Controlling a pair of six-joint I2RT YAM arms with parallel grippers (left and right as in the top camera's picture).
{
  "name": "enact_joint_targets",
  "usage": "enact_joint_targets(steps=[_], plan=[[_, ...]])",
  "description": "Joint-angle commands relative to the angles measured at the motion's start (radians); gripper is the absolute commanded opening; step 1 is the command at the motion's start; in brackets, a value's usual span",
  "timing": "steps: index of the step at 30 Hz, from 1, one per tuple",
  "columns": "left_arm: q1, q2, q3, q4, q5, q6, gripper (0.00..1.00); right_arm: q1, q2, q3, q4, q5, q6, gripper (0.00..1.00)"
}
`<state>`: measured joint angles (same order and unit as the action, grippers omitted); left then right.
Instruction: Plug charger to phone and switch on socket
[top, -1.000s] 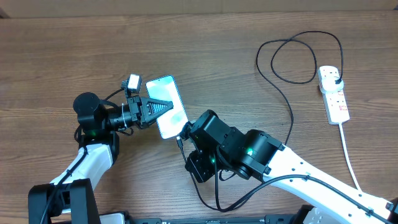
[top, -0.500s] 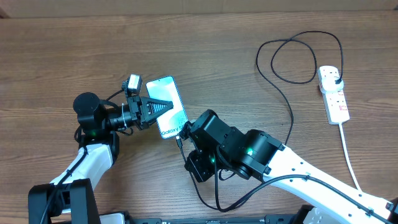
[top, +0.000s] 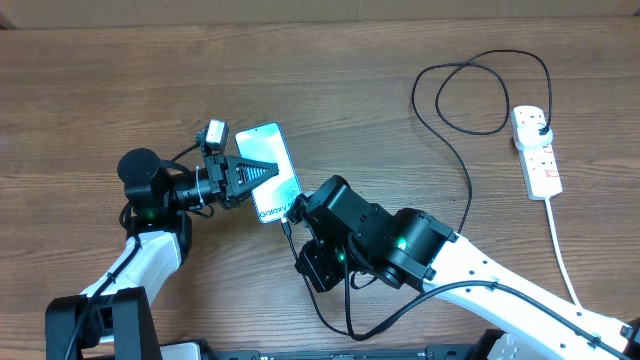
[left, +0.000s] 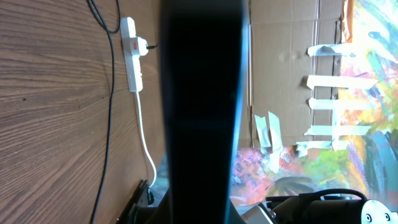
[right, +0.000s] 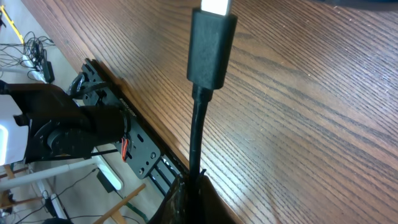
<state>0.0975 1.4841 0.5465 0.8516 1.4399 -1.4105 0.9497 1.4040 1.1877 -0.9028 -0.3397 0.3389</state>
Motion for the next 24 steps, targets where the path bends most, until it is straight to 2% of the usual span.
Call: enact_joint_targets(steps=[1,24], plan=[[-0.007,-0.001,0.011,0.005,0.028,0.020,0.04,-0.002,0.001,-0.004,0.003,0.006,-0.008,0.04],[-0.014,-0.001,0.011,0.006,0.037,0.032,0.04,-0.002,0.034,-0.004,0.005,0.010,-0.008,0.04]])
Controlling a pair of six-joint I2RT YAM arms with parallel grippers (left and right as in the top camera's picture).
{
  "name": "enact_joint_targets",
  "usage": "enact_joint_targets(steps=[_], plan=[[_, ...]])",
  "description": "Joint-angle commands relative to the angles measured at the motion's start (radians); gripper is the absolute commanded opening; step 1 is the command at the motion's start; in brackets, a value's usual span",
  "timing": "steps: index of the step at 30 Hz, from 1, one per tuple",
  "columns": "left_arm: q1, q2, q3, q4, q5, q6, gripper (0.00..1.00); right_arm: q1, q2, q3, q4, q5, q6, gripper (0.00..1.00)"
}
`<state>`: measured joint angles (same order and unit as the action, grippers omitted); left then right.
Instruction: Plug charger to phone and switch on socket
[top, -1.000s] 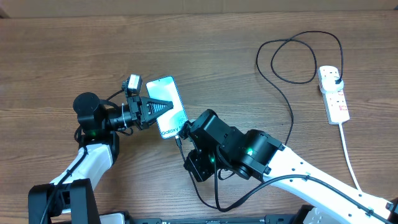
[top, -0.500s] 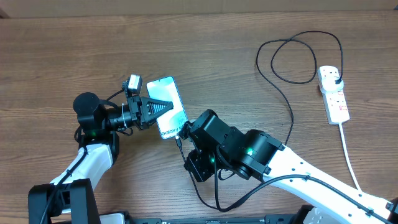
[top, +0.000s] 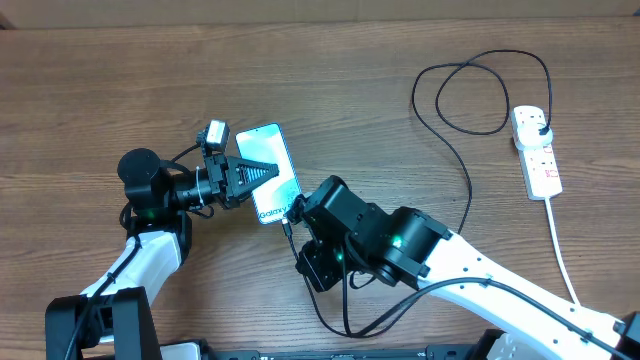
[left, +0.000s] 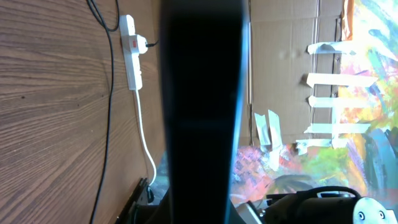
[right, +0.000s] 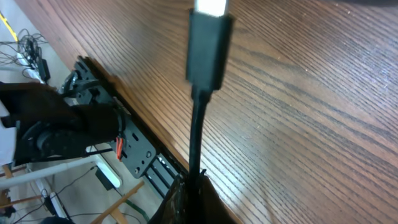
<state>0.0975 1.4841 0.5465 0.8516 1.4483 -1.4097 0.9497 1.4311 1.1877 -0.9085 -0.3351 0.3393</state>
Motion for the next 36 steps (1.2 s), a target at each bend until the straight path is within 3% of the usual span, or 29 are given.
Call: enact_joint_targets(steps=[1,12,29,36], plan=[[-0.014,-0.001,0.011,0.006,0.032,0.041,0.04,-0.002,0.006,-0.004,0.018,0.005,-0.008,0.04],[-0.013,-0.001,0.011,0.005,0.026,0.266,0.04,-0.002,0.006,-0.004,-0.023,0.005,-0.008,0.04],[-0.013,-0.001,0.011,0.005,-0.007,0.280,0.04,-0.002,0.006,-0.004,-0.011,0.006,-0.008,0.04],[-0.013,-0.001,0.011,0.004,-0.007,0.201,0.04,-0.002,0.006,-0.004,-0.025,0.005,-0.007,0.04]])
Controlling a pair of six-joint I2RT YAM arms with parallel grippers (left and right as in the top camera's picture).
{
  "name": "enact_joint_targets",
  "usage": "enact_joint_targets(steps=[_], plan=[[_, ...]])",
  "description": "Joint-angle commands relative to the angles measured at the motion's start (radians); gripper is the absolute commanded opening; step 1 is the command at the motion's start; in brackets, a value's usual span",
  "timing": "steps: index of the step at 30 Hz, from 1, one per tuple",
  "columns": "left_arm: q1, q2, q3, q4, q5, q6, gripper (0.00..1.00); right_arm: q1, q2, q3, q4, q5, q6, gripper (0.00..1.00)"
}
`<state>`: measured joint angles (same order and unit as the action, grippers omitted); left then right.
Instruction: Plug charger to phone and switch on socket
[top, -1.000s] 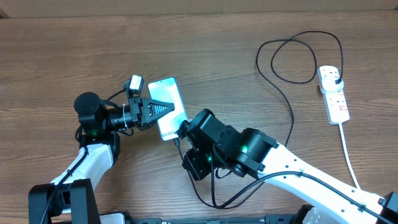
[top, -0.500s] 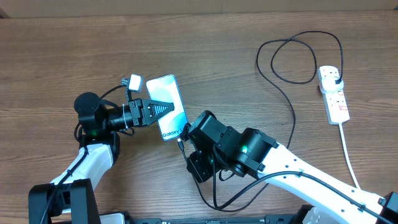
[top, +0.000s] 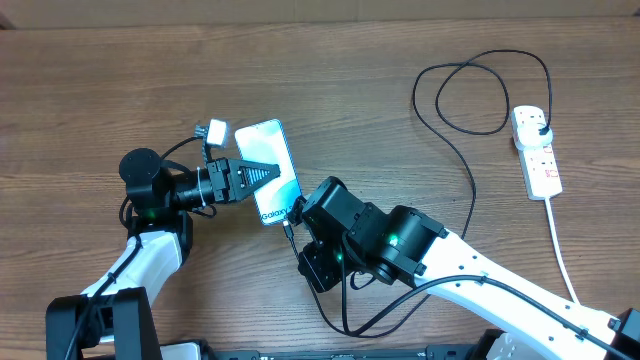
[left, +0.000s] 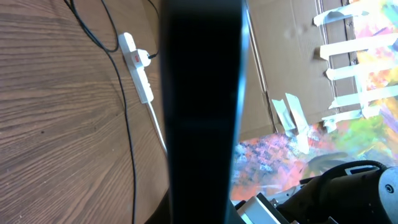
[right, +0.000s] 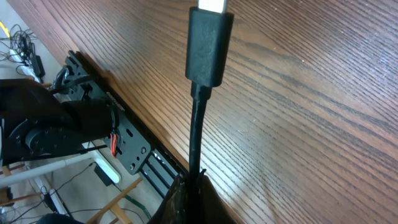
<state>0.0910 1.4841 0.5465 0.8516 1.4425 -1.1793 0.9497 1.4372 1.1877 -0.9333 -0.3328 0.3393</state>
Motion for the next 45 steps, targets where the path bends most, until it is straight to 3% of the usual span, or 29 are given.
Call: enact_joint_targets(steps=[1,45], plan=[[-0.006,-0.001,0.011,0.004,-0.001,-0.033,0.04,-0.002,0.000,-0.004,0.000,0.003,-0.007,0.04],[-0.007,-0.001,0.011,0.005,0.069,-0.031,0.04,-0.003,0.000,-0.004,0.099,0.092,0.049,0.04]])
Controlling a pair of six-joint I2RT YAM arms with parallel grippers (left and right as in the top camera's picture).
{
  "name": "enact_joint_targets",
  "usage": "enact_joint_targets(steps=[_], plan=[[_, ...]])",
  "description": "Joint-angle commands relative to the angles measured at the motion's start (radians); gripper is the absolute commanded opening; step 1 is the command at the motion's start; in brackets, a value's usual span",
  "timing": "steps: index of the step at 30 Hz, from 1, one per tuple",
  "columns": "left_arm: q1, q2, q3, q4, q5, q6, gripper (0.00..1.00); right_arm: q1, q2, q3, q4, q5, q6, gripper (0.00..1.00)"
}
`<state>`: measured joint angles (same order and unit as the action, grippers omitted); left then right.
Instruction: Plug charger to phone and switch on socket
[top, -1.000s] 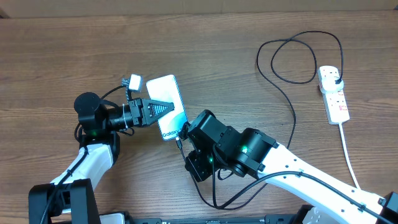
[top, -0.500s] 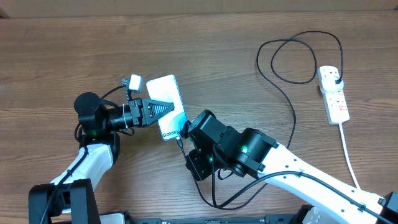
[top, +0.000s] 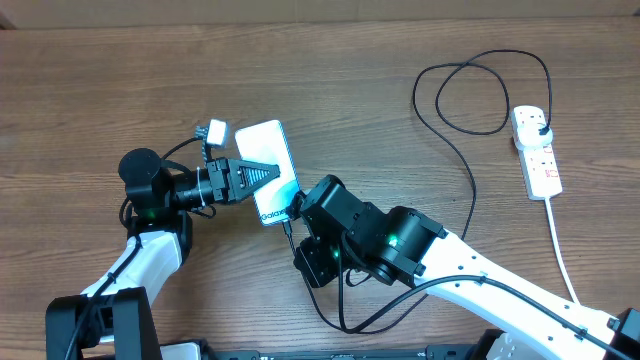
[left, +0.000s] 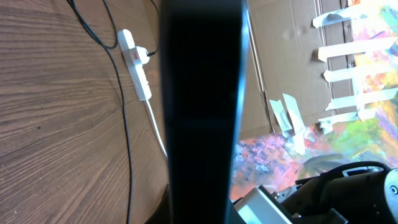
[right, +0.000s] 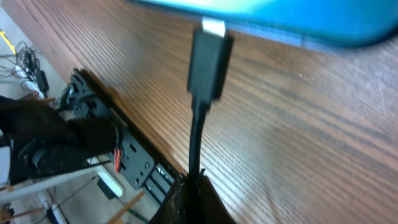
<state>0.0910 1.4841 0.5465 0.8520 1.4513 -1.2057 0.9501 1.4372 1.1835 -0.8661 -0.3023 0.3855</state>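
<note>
The phone (top: 268, 140), white-lit screen up, is held off the table with my left gripper (top: 264, 170) shut on it; in the left wrist view it is a dark edge-on band (left: 202, 112). My right gripper (right: 193, 194) is shut on the black charger cable just behind the plug (right: 210, 62). The plug's metal tip (right: 213, 27) points at the phone's blue bottom edge (right: 280, 18), almost touching it. In the overhead view the right gripper (top: 293, 216) sits at the phone's lower end. The white socket strip (top: 535, 150) lies at the far right with the charger plugged in.
The charger cable (top: 470, 190) loops near the socket strip and runs down under the right arm. The strip's white lead (top: 562, 255) goes off the table's front right. The strip (left: 138, 71) also shows in the left wrist view, with cardboard and a painted wall behind.
The phone's blue bottom edge now fills the top of the right wrist view, just above the plug tip. The right gripper sits slightly nearer the phone. Both grips are unchanged.
Throughout, my left gripper held the phone and my right held the cable with the plug pointing up. By 1.5 s ago the left wrist had tilted the phone. Now the plug tip is right at the phone's bottom edge.
</note>
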Motion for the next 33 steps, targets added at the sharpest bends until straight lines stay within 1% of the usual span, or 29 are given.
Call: enact_joint_targets(steps=[1,6,7,9,11,14,21,26,33], plan=[[-0.007,-0.001,0.011,0.005,0.070,-0.002,0.04,-0.003,0.000,0.000,0.034,0.079,0.003,0.04],[-0.007,-0.001,0.011,0.005,0.086,0.006,0.04,-0.003,0.000,0.000,0.030,0.108,0.003,0.04],[-0.007,-0.001,0.011,0.005,0.082,0.011,0.04,-0.003,0.000,0.000,0.024,0.108,0.003,0.06],[-0.007,-0.001,0.011,0.005,0.074,0.022,0.04,-0.003,0.000,0.000,0.013,0.108,0.003,0.13],[-0.007,-0.001,0.011,0.005,0.060,0.024,0.04,-0.003,0.000,0.000,0.000,0.108,0.003,0.24],[-0.007,-0.001,0.011,0.005,0.042,0.024,0.04,-0.003,0.000,0.000,-0.011,0.107,0.004,0.33],[-0.007,-0.001,0.011,0.004,0.002,0.024,0.04,-0.003,0.000,0.000,0.018,0.100,0.011,0.34],[-0.007,-0.001,0.011,0.004,-0.004,0.024,0.04,-0.003,0.000,0.000,0.046,0.100,0.011,0.43],[-0.007,-0.001,0.011,0.004,-0.019,0.024,0.04,-0.003,0.001,0.000,0.085,0.102,0.011,0.43]])
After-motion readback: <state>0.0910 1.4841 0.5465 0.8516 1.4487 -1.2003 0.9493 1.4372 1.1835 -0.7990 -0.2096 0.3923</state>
